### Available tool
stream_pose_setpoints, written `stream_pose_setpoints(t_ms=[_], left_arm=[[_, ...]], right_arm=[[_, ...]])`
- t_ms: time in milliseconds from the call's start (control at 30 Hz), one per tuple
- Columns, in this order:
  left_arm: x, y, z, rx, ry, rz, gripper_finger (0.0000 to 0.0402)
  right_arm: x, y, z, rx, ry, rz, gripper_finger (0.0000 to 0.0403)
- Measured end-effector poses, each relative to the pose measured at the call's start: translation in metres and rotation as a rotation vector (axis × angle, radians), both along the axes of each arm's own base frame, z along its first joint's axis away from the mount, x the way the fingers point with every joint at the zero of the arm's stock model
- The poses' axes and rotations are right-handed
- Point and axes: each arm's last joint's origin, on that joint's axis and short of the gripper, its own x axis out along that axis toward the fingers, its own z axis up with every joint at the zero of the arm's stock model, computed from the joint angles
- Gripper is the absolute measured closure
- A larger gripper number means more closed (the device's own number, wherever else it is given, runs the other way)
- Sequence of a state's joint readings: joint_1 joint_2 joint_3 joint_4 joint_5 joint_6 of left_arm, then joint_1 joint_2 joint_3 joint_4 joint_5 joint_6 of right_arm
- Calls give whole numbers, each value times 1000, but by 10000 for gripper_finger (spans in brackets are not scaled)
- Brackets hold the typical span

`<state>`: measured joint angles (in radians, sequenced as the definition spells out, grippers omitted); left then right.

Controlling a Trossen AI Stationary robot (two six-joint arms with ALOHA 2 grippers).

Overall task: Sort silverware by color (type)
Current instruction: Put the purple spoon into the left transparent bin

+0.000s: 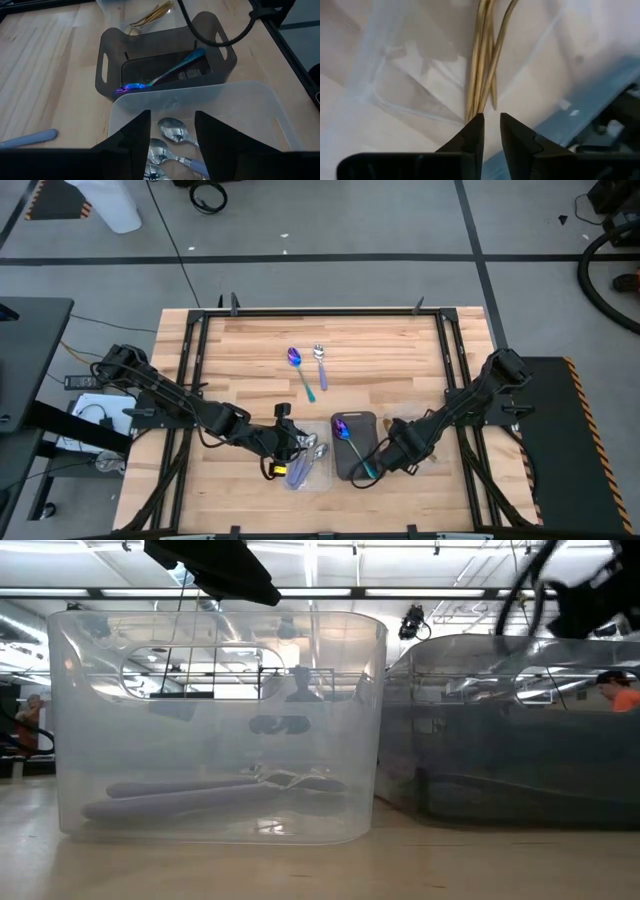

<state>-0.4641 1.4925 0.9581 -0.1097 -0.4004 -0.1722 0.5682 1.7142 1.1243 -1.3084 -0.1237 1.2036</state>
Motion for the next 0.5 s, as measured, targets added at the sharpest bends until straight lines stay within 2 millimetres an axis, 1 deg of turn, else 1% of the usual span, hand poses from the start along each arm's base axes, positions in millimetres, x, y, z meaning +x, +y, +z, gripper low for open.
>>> stream_pose_setpoints(t_ms=[167,300,400,500], left_arm=[[0,0,0,0,0,0,239],[0,0,0,0,0,0,239],[-1,0,-1,7,15,0,239],[-1,2,-2,13,26,3,239]], right_arm=[[10,1,32,-89,-55,35,329],[19,1,56,-145,-133,85,329],[28,0,71,-180,-229,148,329],[35,-1,80,-182,-281,154,329]])
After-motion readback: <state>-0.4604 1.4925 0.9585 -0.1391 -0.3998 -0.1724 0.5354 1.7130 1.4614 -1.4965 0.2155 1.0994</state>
